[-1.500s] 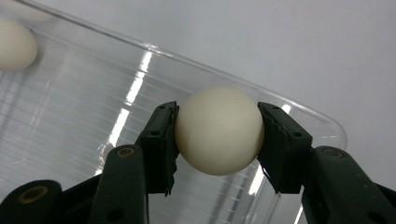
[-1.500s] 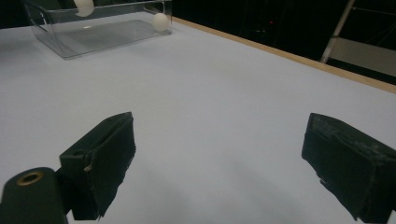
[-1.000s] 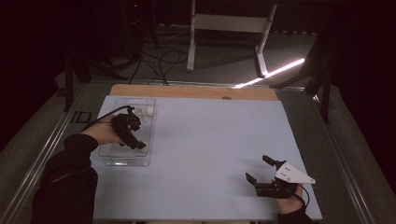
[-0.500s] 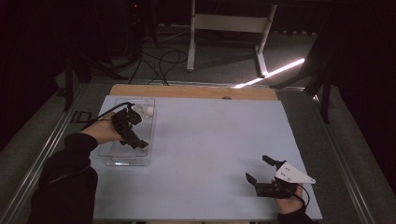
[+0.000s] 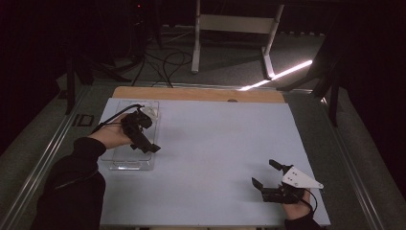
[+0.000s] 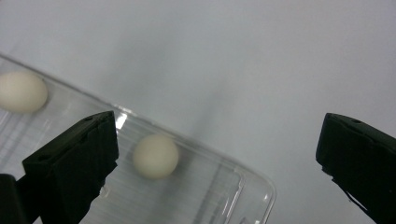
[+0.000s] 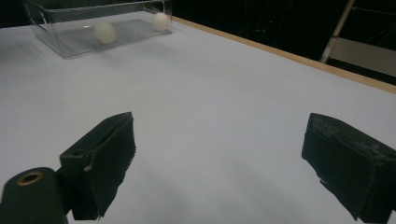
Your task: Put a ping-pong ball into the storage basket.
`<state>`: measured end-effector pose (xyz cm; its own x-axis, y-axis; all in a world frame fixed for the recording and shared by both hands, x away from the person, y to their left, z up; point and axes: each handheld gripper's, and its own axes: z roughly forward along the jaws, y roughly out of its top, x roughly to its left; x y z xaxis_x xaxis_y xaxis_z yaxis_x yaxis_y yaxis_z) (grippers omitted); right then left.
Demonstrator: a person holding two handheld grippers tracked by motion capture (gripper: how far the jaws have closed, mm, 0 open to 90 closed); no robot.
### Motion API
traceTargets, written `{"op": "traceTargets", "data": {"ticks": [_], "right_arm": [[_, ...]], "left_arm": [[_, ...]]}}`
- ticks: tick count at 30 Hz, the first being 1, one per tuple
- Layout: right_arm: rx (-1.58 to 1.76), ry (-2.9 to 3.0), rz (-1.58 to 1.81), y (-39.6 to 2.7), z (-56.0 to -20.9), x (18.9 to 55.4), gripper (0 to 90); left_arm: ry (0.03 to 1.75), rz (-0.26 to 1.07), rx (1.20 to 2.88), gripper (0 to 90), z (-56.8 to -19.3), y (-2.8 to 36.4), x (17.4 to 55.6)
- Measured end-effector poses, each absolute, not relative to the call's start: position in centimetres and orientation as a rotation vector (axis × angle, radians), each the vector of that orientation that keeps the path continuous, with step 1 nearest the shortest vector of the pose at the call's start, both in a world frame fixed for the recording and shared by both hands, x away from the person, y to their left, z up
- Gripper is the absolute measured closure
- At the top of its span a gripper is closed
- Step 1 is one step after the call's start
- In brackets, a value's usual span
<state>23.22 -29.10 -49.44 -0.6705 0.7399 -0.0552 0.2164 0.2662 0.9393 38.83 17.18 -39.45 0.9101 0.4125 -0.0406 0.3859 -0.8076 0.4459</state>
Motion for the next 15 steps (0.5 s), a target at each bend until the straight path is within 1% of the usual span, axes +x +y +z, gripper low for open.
{"op": "traceTargets", "data": {"ticks": [15], "right_arm": [[0.864, 2.05, 1.403, -29.1, -49.5, 23.3, 9.6]], "left_arm": [[0.623, 0.103, 2.526, 0.3, -38.4, 14.7, 38.3]]}}
